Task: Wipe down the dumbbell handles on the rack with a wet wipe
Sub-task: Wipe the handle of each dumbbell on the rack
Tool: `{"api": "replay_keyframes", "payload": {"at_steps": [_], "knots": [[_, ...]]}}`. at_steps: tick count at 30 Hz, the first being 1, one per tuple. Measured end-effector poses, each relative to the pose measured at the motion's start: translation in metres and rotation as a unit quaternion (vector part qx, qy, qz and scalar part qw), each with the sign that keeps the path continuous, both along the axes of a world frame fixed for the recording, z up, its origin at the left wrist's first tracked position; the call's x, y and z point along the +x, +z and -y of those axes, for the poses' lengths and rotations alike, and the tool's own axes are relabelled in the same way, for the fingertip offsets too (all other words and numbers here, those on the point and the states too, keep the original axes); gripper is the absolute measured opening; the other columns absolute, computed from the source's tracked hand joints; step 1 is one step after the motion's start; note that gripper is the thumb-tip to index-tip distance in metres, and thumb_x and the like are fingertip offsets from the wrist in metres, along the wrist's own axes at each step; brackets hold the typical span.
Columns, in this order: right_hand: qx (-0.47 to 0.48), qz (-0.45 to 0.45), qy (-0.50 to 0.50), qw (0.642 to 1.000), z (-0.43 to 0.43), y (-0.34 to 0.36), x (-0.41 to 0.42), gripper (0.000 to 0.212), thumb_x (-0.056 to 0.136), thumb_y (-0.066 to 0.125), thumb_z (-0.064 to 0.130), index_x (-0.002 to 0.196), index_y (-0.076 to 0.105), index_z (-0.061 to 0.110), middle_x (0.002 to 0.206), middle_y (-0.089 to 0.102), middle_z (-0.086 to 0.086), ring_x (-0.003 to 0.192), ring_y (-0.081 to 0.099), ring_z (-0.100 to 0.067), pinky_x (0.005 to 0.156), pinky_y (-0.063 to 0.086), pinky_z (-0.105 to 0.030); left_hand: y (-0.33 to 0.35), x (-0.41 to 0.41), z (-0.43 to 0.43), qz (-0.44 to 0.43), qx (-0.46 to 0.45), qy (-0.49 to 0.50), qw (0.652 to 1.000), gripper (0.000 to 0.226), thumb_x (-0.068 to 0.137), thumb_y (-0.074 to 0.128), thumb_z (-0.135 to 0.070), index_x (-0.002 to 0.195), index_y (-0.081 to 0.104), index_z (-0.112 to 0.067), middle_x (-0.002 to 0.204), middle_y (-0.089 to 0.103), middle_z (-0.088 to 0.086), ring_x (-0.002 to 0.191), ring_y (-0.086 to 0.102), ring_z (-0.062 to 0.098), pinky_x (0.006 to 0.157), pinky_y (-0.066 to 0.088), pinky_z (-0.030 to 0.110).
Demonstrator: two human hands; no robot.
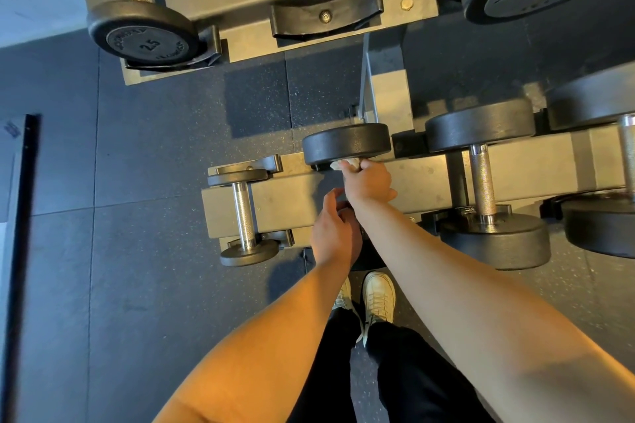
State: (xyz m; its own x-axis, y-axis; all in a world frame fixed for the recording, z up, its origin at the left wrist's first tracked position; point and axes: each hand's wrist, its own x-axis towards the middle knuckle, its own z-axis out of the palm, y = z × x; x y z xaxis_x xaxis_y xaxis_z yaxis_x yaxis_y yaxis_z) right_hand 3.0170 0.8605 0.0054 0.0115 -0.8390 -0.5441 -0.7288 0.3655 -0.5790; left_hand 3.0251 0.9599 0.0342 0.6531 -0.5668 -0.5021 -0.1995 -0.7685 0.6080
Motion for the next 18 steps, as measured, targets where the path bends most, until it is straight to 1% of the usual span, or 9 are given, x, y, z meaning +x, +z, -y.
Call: {"api": "replay_keyframes", "payload": {"at_steps": [3,5,6,9,11,13,15,18], "knots": [[-0.038,0.003,-0.039,0.999,-0.006,0.002,0.001,0.024,0.092,0.065,0.043,0.080,0.068,0.023,0.092,0.069,0.001,0.103,0.058,-0.024,0.083,0.032,-0.037,-0.005,0.000,-0.002,0.008,0.006,-0.010,1.000,0.039,0.104,0.049,-0.028,0.142,0.043,-0.031,0.131,0.066,-0.001,0.116,0.062,0.021,0.089,0.048,0.034],[-0.055,-0.003,-0.043,0.998,-0.006,0.003,0.000,0.025,0.091,0.066,0.045,0.081,0.070,0.022,0.088,0.069,0.002,0.100,0.059,-0.023,0.084,0.037,-0.040,-0.007,0.000,-0.002,0.010,0.011,-0.010,1.000,0.039,0.104,0.049,-0.031,0.142,0.042,-0.034,0.131,0.066,-0.003,0.116,0.063,0.021,0.091,0.051,0.037],[-0.053,-0.004,-0.040,0.998,-0.005,0.003,0.000,0.026,0.089,0.067,0.047,0.082,0.069,0.022,0.089,0.068,0.002,0.099,0.059,-0.023,0.086,0.039,-0.041,-0.008,0.001,-0.002,0.008,0.013,-0.010,1.000,0.039,0.104,0.048,-0.031,0.142,0.042,-0.034,0.131,0.066,-0.002,0.116,0.063,0.022,0.092,0.051,0.038],[0.001,-0.004,-0.022,1.000,0.002,0.003,0.004,0.033,0.084,0.071,0.052,0.089,0.067,0.020,0.100,0.067,0.001,0.104,0.057,-0.024,0.089,0.040,-0.043,-0.008,0.002,-0.002,-0.003,0.011,-0.006,1.000,0.039,0.105,0.045,-0.028,0.143,0.042,-0.031,0.131,0.066,0.001,0.118,0.061,0.026,0.093,0.049,0.039],[0.035,0.005,-0.016,0.999,0.005,0.003,0.006,0.036,0.084,0.070,0.055,0.090,0.065,0.020,0.104,0.067,0.001,0.108,0.056,-0.024,0.094,0.040,-0.044,-0.007,0.002,-0.002,-0.005,0.006,-0.002,1.000,0.039,0.104,0.044,-0.026,0.143,0.043,-0.031,0.131,0.066,0.000,0.118,0.061,0.026,0.091,0.048,0.037],[0.034,-0.001,0.009,0.999,0.003,0.003,0.002,0.034,0.089,0.064,0.055,0.089,0.062,0.021,0.107,0.066,-0.001,0.110,0.055,-0.025,0.095,0.040,-0.043,-0.005,0.002,-0.001,-0.004,0.003,0.006,1.000,0.040,0.103,0.045,-0.023,0.142,0.043,-0.033,0.130,0.067,-0.001,0.116,0.062,0.026,0.088,0.048,0.036],[0.013,-0.019,0.043,0.999,0.001,0.006,-0.004,0.034,0.094,0.055,0.054,0.090,0.063,0.022,0.106,0.065,-0.002,0.110,0.054,-0.025,0.092,0.038,-0.042,-0.004,0.000,-0.001,-0.002,0.002,0.008,1.000,0.043,0.102,0.046,-0.018,0.143,0.044,-0.031,0.130,0.067,0.000,0.115,0.062,0.026,0.085,0.046,0.033],[0.007,-0.055,0.090,0.994,-0.002,0.011,-0.012,0.041,0.100,0.045,0.054,0.097,0.066,0.019,0.097,0.057,0.000,0.110,0.053,-0.025,0.091,0.037,-0.042,0.000,-0.002,-0.001,0.003,0.005,0.011,1.000,0.043,0.103,0.046,-0.020,0.144,0.043,-0.030,0.126,0.068,-0.002,0.111,0.063,0.023,0.081,0.044,0.030]]}}
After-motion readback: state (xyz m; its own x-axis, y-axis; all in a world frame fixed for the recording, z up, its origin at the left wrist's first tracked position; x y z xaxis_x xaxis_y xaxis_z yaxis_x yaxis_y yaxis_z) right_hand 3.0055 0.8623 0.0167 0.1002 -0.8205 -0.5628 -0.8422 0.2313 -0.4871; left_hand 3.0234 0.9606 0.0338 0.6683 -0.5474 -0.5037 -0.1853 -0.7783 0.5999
